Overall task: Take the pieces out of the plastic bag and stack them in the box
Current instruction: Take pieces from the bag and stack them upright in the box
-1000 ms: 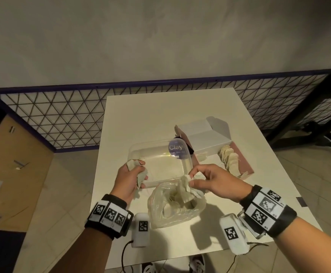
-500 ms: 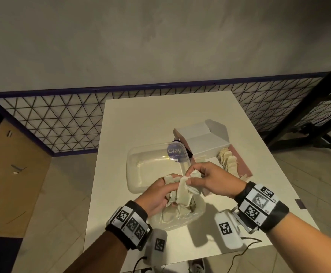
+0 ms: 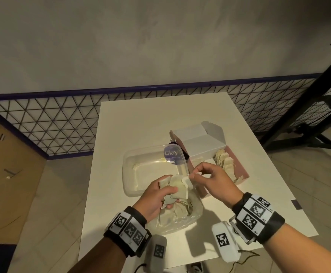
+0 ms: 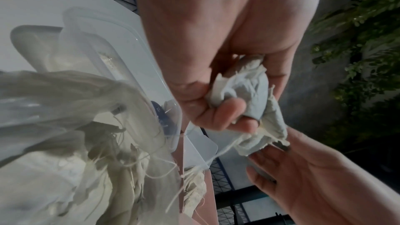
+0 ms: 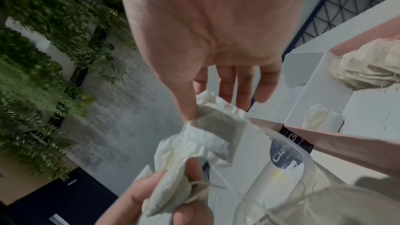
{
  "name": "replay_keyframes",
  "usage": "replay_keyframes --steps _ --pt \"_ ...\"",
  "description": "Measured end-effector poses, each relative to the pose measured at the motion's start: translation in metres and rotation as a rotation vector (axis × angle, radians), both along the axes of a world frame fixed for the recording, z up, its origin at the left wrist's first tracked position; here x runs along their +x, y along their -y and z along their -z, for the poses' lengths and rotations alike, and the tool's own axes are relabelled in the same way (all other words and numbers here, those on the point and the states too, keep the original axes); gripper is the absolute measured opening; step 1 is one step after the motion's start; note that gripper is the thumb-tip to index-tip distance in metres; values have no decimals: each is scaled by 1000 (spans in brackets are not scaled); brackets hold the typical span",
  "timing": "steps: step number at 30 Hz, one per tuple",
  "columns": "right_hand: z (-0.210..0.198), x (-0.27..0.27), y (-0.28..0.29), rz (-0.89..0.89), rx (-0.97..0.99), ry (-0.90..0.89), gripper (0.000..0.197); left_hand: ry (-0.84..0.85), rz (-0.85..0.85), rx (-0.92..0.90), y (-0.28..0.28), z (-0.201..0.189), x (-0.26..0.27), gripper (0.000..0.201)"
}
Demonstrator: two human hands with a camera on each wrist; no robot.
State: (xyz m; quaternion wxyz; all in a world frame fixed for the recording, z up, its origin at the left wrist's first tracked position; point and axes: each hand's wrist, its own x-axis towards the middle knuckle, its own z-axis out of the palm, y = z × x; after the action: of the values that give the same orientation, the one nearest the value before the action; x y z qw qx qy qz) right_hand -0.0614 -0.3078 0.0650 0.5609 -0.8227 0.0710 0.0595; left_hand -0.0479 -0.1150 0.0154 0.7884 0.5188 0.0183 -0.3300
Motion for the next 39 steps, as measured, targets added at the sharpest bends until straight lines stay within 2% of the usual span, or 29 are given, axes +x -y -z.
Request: replay_keyframes --steps 3,6,8,10,14,17,21,24,25,28,32,37,39 --pt "-9 -2 5 -20 27 -5 9 4 -42 6 -6 2 5 26" --pt "-18 -4 6 -121 128 -58 17 -15 -91 33 -11 2 12 28" --pt "-22 -4 1 -219 164 -109 18 -33 -93 37 -11 1 16 32" --pt "-22 -2 -6 -243 209 -122 15 -34 -62 21 -6 0 17 35" --pt "-8 6 -20 -61 170 -30 14 -6 47 -31 4 -6 10 30" --pt "3 8 -24 63 176 13 13 -7 43 -101 7 -7 6 24" --pt "14 8 -25 140 163 34 15 -19 14 -107 10 -5 3 31" --pt "19 7 -25 133 82 -28 18 -44 1 -111 12 -6 3 37" --pt "18 6 -25 112 101 -57 16 -59 -6 -115 12 -7 3 34" --pt "13 5 -24 114 325 -97 12 -153 -25 -165 12 -7 3 26" --pt "9 9 -9 193 531 -100 11 -284 -11 -240 8 -6 4 35" --pt "15 7 13 166 588 -145 12 -337 -47 -282 2 -2 8 38" --pt "19 2 18 97 577 -184 21 -330 -51 -282 0 0 10 38"
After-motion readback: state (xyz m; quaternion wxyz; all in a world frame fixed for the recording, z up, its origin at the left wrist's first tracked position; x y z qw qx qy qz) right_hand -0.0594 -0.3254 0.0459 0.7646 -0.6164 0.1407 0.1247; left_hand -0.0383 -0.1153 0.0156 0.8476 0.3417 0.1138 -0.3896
